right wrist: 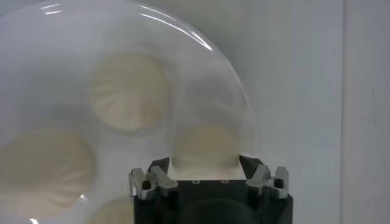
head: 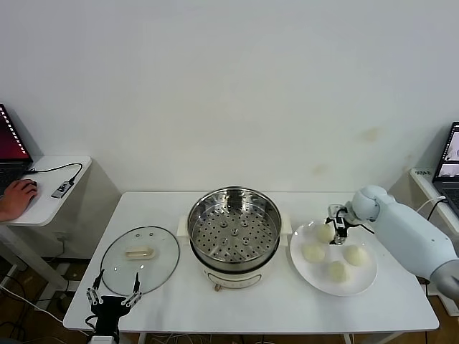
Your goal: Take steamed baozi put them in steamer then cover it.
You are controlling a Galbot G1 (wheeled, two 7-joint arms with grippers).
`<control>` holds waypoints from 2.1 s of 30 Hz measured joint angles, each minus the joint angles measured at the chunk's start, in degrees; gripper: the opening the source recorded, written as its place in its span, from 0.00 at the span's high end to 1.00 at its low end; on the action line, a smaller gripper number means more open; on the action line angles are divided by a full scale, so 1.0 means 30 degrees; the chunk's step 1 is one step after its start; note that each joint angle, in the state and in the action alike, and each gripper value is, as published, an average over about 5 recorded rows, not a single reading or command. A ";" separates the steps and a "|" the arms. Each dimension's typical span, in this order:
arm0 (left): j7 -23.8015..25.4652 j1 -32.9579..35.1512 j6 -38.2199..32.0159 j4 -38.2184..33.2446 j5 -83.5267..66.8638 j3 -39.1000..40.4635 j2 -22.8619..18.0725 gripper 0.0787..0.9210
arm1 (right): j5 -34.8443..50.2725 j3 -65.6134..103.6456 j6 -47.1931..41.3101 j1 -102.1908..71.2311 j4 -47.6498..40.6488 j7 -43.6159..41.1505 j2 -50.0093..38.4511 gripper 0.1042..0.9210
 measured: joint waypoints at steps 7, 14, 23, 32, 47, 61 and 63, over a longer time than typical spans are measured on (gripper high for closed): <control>-0.0066 0.0028 -0.0011 -0.0088 0.0003 -0.0030 -0.0035 0.12 | 0.0161 -0.0233 -0.0083 0.0234 0.0406 -0.0035 -0.0246 0.39; -0.0063 0.0111 -0.0010 -0.0195 0.0005 -0.0031 -0.0016 0.12 | 0.1089 -0.1157 -0.0323 0.1054 0.1980 -0.0392 -0.1414 0.39; -0.0067 0.0149 -0.0069 -0.0228 -0.0128 0.0013 0.0161 0.12 | 0.4079 -0.4475 -0.0732 0.4962 0.4742 -0.1117 -0.3591 0.39; -0.0090 -0.0001 -0.0158 -0.0282 -0.0465 0.0073 0.0456 0.12 | 0.8317 -0.8777 -0.0642 1.0661 0.6395 -0.0852 -0.3305 0.38; 0.0002 0.0063 -0.0542 -0.0127 -0.1082 -0.0401 0.0801 0.12 | 1.1912 -1.2887 0.1941 1.4240 0.6161 0.0585 0.1834 0.38; 0.0028 0.0033 -0.0630 -0.0312 -0.1210 -0.0711 0.0705 0.12 | 0.9165 -1.4821 0.5794 1.3694 0.4481 0.1246 0.6196 0.37; 0.0026 0.0006 -0.0633 -0.0312 -0.1219 -0.0713 0.0701 0.12 | 0.8390 -1.4893 0.6364 1.3489 0.4109 0.1354 0.6590 0.37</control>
